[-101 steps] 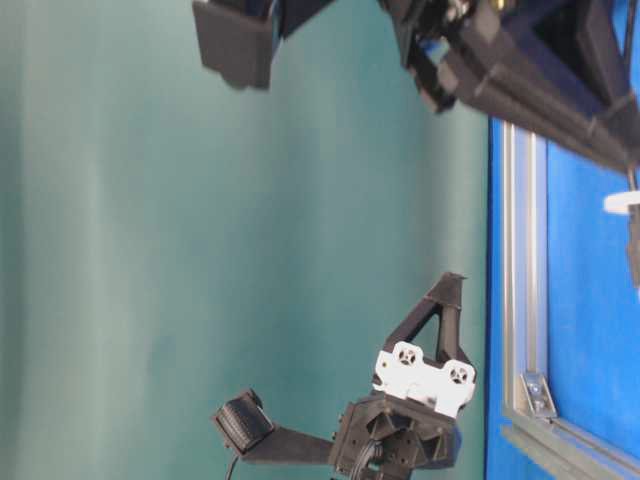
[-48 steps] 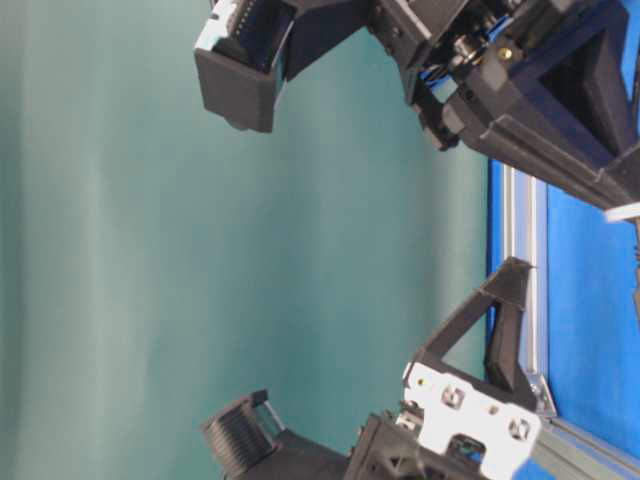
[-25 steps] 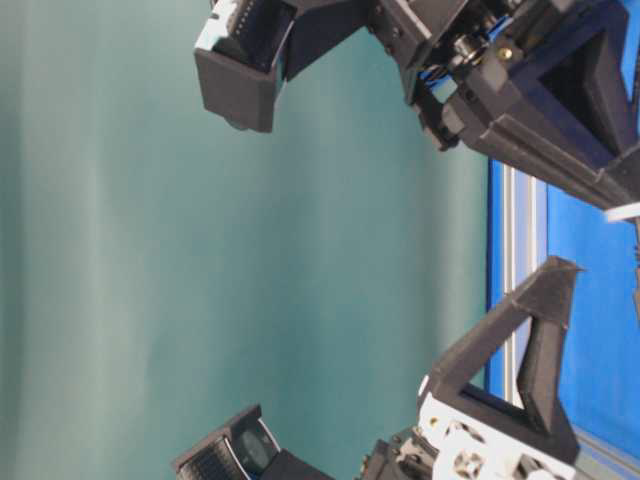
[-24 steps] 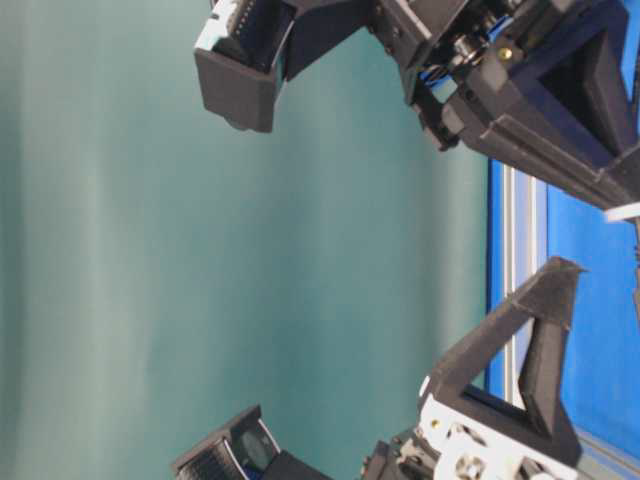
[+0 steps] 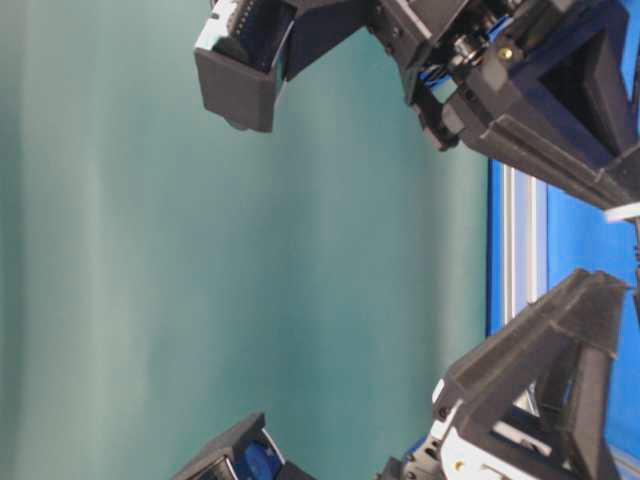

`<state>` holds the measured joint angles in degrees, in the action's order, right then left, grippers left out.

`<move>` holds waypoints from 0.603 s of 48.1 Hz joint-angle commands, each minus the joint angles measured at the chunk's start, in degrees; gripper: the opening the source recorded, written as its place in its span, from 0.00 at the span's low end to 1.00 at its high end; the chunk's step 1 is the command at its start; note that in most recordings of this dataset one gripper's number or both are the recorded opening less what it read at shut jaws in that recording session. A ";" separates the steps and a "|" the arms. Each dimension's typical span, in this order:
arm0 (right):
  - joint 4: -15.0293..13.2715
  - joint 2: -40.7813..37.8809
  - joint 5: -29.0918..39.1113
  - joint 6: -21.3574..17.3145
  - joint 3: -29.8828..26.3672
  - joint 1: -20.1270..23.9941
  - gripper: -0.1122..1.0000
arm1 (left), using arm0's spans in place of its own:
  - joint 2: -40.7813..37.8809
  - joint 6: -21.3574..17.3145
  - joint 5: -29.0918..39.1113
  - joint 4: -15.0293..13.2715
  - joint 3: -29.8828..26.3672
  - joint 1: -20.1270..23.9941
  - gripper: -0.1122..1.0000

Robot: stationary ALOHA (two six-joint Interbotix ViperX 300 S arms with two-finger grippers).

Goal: Insert the wire through the string loop located in the center.
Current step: 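Move the open left gripper to the plug emerging from the loop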

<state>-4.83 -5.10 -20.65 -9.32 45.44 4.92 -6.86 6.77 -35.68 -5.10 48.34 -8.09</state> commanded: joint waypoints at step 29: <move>0.00 0.79 -0.35 0.09 -0.62 0.09 0.08 | 0.53 0.62 1.41 0.00 -1.41 -0.18 0.92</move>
<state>-4.83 -5.10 -20.65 -9.32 45.44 4.92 -6.86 7.38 -34.10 -5.10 47.90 -8.09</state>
